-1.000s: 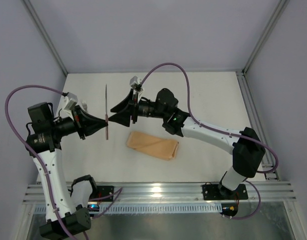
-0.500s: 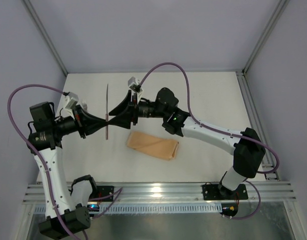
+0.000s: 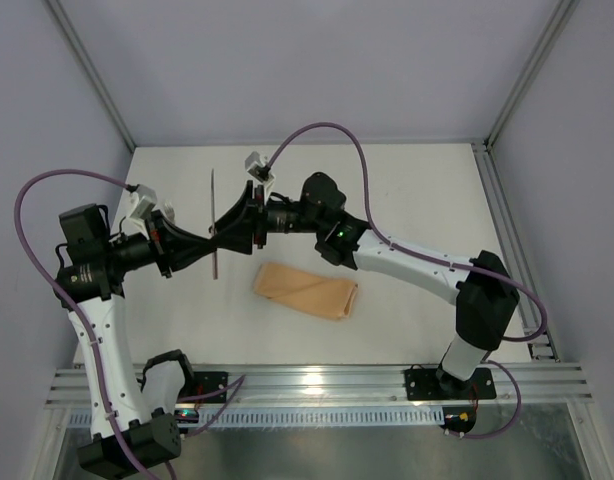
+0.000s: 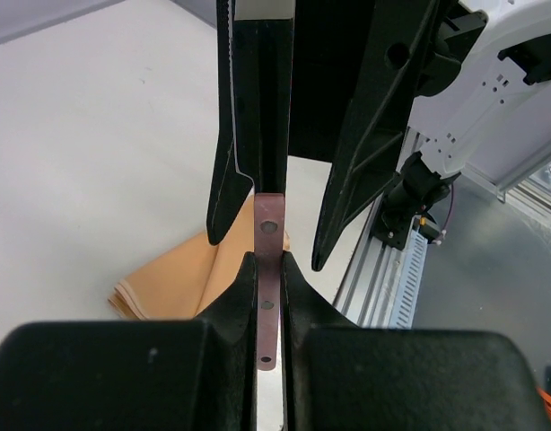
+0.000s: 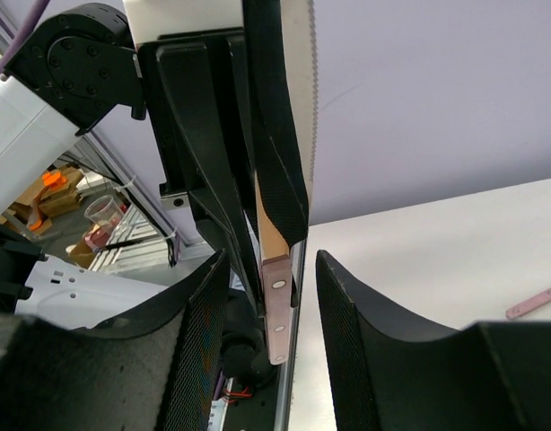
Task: Fold the napkin into a case and place the utensils inside
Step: Pass from the left arm to the right
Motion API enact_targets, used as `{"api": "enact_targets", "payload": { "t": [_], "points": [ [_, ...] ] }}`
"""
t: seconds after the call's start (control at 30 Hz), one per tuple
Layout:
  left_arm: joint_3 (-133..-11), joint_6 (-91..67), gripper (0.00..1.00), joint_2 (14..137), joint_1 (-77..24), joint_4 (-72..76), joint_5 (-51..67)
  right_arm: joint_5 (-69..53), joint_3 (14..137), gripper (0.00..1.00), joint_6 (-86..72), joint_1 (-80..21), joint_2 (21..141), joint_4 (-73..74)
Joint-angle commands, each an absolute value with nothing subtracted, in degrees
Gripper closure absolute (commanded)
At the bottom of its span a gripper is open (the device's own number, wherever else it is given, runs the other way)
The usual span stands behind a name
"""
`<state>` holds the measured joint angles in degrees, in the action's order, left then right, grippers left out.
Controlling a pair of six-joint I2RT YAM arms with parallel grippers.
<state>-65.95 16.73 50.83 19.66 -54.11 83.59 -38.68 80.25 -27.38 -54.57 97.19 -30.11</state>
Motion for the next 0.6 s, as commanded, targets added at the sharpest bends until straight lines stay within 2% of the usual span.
{"api": "enact_targets", "payload": {
  "t": [0.0,0.07,0.17,0.2,0.3,0.37,0.4,0.43,0.47,0.57],
  "points": [
    [-66.53,16.79,1.00,50.45,19.60,-52.12,87.45,-38.15,83.06,0.52,-27.25,-55.11,97.29,-29.36],
    [-66.45,16.87,1.00,50.45,19.60,-52.21,87.10,-38.41,82.97,0.55,-27.60,-55.11,97.56,-29.97],
    [-65.92,16.88,1.00,50.54,19.51,-52.29,86.40,-39.11,82.97,0.71,-28.74,-55.02,97.47,-31.37],
    [-65.66,17.05,1.00,50.45,19.51,-52.29,86.14,-39.11,82.88,0.80,-28.74,-55.02,97.12,-31.55],
    [-65.30,17.31,1.00,50.36,19.60,-52.47,85.26,-38.76,82.36,0.97,-28.65,-55.02,96.25,-31.55],
    [-65.30,18.63,0.98,50.27,19.60,-53.87,82.99,-37.71,81.83,0.97,-28.48,-55.02,95.45,-31.47],
    [-65.22,19.24,0.87,50.19,19.51,-54.49,81.84,-37.10,81.74,0.97,-27.95,-55.02,94.84,-30.86],
    [-65.04,20.12,0.54,50.19,19.51,-54.75,79.91,-34.74,81.83,0.97,-27.17,-55.02,94.40,-27.46],
    [-64.87,20.56,0.44,50.19,19.51,-55.36,75.54,-33.24,82.09,0.97,-24.81,-54.76,94.13,-24.99],
    [-63.64,21.53,0.34,50.36,19.51,-55.81,67.52,-26.84,82.35,0.97,-21.98,-53.71,92.46,-16.48]
  ]
}}
